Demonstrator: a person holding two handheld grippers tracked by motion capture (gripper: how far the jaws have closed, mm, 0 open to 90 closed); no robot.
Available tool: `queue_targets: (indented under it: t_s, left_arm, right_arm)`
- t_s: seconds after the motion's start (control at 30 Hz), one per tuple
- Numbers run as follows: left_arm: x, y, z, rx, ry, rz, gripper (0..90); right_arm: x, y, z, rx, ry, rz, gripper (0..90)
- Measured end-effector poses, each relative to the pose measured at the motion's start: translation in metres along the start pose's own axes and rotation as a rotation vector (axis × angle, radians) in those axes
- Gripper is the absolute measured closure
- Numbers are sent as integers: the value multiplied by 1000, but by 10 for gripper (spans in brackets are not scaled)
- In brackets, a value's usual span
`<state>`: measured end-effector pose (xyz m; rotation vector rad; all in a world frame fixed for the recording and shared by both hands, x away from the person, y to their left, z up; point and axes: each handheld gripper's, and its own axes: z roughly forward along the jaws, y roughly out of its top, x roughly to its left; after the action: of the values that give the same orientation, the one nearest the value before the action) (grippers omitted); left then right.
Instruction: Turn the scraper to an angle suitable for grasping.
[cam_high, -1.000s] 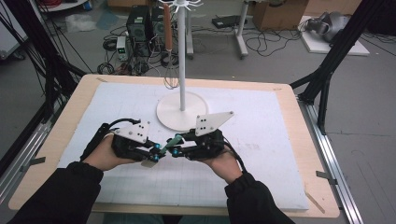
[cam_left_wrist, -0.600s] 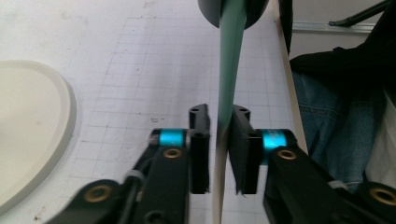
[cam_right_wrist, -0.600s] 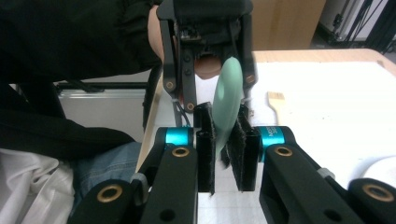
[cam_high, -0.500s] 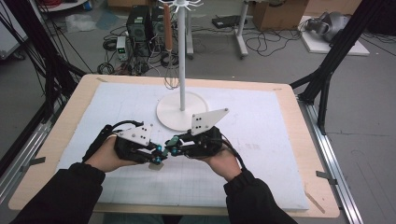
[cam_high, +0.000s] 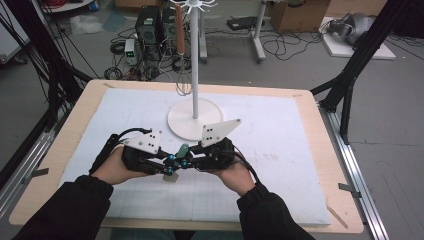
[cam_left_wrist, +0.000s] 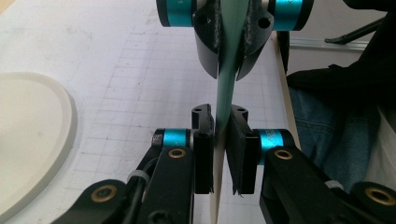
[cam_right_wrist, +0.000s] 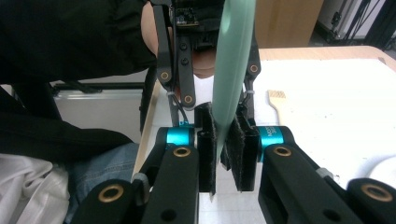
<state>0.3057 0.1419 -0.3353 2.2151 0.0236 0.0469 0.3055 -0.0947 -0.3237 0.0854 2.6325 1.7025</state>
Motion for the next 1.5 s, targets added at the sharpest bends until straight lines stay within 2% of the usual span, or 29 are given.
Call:
queue_targets:
  t_s: [0.1,0.23,0.4,0.57,0.8,0.87,1.23,1.5]
  left_arm:
    - [1,1,-1,-6,-2,-5,841]
    - [2,1,-3,-28,4,-15,844]
    - [1,1,-2,-37,12,-16,839]
    - [-1,-4,-2,-46,38,-35,750]
    - [-3,-11,-6,-46,107,-58,638]
    - [-4,-14,-7,-50,123,-68,608]
    - [-11,-34,-20,-78,227,-125,483]
    - [-14,-44,-25,-73,286,-139,414]
  right_arm:
    - [0,2,0,4,-6,-4,828]
    - [0,2,0,-34,-27,2,799]
    - [0,-2,4,-44,-18,11,828]
    - [-3,-2,4,-39,-12,24,832]
    - [-11,-3,-2,-28,-14,54,832]
    - [-14,-3,-3,-21,-1,74,831]
    - [-29,0,-16,-8,-26,108,831]
    - [-42,9,-27,-2,-53,114,831]
